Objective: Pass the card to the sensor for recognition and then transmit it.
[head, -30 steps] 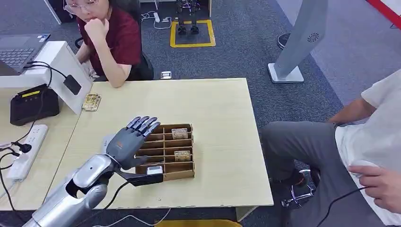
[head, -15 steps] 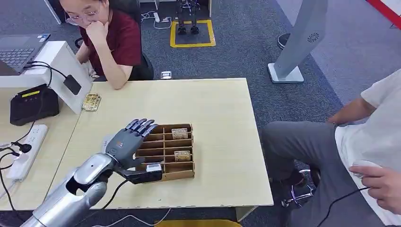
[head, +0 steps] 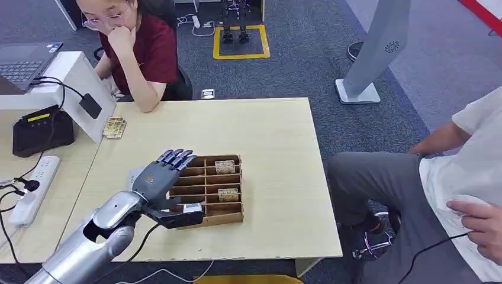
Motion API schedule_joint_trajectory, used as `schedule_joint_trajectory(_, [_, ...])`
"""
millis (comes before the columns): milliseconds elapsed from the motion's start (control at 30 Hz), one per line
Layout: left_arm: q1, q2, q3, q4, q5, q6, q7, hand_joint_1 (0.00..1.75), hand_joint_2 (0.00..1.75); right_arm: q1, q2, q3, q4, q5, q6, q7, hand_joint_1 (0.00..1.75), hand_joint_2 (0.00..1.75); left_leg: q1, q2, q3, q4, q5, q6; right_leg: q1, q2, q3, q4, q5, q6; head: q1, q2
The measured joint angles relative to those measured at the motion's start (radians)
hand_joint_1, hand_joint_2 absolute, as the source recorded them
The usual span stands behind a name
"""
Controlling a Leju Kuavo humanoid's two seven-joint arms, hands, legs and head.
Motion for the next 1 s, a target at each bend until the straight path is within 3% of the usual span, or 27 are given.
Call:
schedule_joint_trajectory(633, [-0.005, 0.000, 0.000, 0.000, 0.011, -0.005, -0.003, 0.00, 1.75, 0.000, 0.000, 0.000, 0.000, 0.000, 0.000, 0.001, 0.00, 1.75, 0.000, 0.000, 0.000, 0.000, 0.000, 0.000, 0.000, 0.000, 0.000, 0.000, 0.000, 0.000, 0.000, 0.000])
schedule_joint_trajectory(867, [-0.006, 0.001, 0.005, -0.014, 0.184, -0.063, -0.073, 0.00, 1.75, 0.001, 0.000, 0.001, 0.000, 0.000, 0.001, 0.001, 0.00, 1.75, 0.000, 0.000, 0.000, 0.000, 0.000, 0.000, 0.000, 0.000, 0.000, 0.000, 0.000, 0.000, 0.000, 0.000])
schedule_joint_trajectory(1000, [-0.007, 0.002, 0.023, -0.056, 0.239, -0.095, -0.080, 0.00, 1.75, 0.001, 0.000, 0.001, 0.001, 0.000, 0.002, 0.001, 0.00, 1.75, 0.000, 0.000, 0.000, 0.000, 0.000, 0.000, 0.000, 0.000, 0.000, 0.000, 0.000, 0.000, 0.000, 0.000])
